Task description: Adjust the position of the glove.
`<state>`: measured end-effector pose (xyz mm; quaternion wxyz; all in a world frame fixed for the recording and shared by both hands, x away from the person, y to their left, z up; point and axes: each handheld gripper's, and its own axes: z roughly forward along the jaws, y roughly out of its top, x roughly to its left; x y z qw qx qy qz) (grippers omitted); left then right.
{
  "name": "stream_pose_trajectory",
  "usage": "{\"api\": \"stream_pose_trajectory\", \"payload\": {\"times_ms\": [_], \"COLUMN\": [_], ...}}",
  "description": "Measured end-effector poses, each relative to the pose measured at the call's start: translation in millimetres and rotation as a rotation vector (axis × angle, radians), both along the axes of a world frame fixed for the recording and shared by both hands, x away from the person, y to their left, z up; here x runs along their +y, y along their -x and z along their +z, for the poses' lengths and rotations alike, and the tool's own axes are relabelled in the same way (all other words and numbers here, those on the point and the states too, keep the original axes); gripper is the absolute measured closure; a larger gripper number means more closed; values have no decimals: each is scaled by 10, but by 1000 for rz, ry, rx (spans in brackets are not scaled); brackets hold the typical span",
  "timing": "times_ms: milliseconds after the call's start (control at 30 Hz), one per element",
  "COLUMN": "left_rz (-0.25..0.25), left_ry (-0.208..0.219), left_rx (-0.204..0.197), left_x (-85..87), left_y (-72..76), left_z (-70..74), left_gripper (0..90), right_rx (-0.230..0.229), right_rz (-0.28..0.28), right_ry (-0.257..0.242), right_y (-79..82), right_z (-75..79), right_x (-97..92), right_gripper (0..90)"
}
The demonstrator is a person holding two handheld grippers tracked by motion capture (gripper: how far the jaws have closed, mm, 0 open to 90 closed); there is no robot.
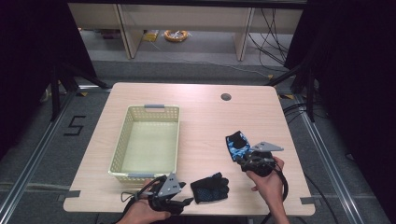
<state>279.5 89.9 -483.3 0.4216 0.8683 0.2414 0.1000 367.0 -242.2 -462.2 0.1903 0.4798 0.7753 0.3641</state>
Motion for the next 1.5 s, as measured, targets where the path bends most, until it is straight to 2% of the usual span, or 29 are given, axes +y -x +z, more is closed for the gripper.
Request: {"api": "stream_pose_trajectory", "payload": {"times_ms": [33, 67, 133, 167, 200, 367, 400, 433, 467, 500, 633, 667, 700, 733, 800, 900, 933, 1000, 1067, 1133, 1167, 1200, 1233, 1267, 1300, 1400, 1433, 1467, 1500], "left_rz": [4, 20, 15, 13, 39, 27, 36, 28, 42, 25, 46, 47, 61, 49, 54, 48, 58, 61, 40, 48, 52, 65, 48, 50, 55, 59, 59, 54, 48], "left_ry": [-6, 12, 4, -15, 31, -2, 5, 9, -17, -22, -5, -2, 11, -18, 10, -12, -10, 2, -15, 17, 21, 32, -11, -10, -6, 13, 12, -24, -25], "left_rx": [6, 14, 23, 13, 39, 44, 59, 50, 60, 49, 77, 67, 81, 68, 67, 67, 73, 79, 65, 76, 83, 95, 84, 87, 87, 92, 80, 76, 65], "left_x": [38, 69, 127, 170, 161, 283, 296, 308, 346, 366, 403, 412, 411, 434, 435, 461, 459, 456, 463, 439, 434, 426, 447, 447, 444, 437, 438, 457, 459], "left_y": [11, 32, 39, 40, 66, 102, 114, 114, 124, 118, 149, 144, 155, 136, 145, 138, 139, 149, 142, 154, 161, 174, 158, 162, 164, 169, 163, 150, 142], "left_z": [2, -5, -3, 1, -17, -39, -51, -59, -70, -76, -98, -99, -101, -93, -87, -83, -90, -99, -99, -111, -117, -127, -127, -131, -136, -156, -158, -152, -149], "left_gripper": [420, 415, 409, 406, 402, 396, 393, 386, 381, 375, 370, 370, 369, 369, 368, 367, 366, 364, 364, 364, 364, 364, 364, 365, 365, 365, 366, 366, 366], "right_rx": [15, 10, 12, 15, 23, 49, 57, 65, 70, 66, 84, 102, 105, 92, 97, 110, 134, 143, 138, 160, 137, 149, 164, 140, 149, 131, 126, 122, 116], "right_rz": [-14, -49, -74, -79, -98, -146, -168, -183, -201, -203, -238, -269, -254, -261, -271, -244, -280, -285, -245, -246, -225, -217, -219, -209, -211, -195, -170, -168, -184], "right_ry": [-6, -9, 20, 13, -9, -3, -11, -17, -4, -20, -21, -38, -23, -14, -10, 31, 3, 1, 21, 12, 21, 22, 5, 12, -3, -11, -8, -10, -3], "right_y": [-40, -96, -212, -251, -309, -521, -552, -583, -601, -649, -739, -750, -781, -803, -839, -868, -874, -885, -893, -881, -888, -884, -881, -886, -879, -861, -869, -870, -868], "right_z": [-3, -11, -27, -34, -38, -85, -96, -109, -113, -139, -204, -207, -222, -243, -278, -317, -318, -346, -361, -351, -382, -378, -370, -387, -385, -398, -399, -397, -392], "right_x": [-34, -63, -110, -120, -115, -108, -99, -99, -99, -107, -118, -89, -98, -95, -88, -97, -66, -79, -120, -100, -101, -108, -108, -130, -140, -169, -192, -194, -189], "right_gripper": [551, 551, 549, 547, 547, 548, 548, 549, 550, 550, 549, 549, 549, 549, 550, 554, 558, 569, 615, 667, 689, 719, 750, 797, 823, 856, 860, 861, 862]}}
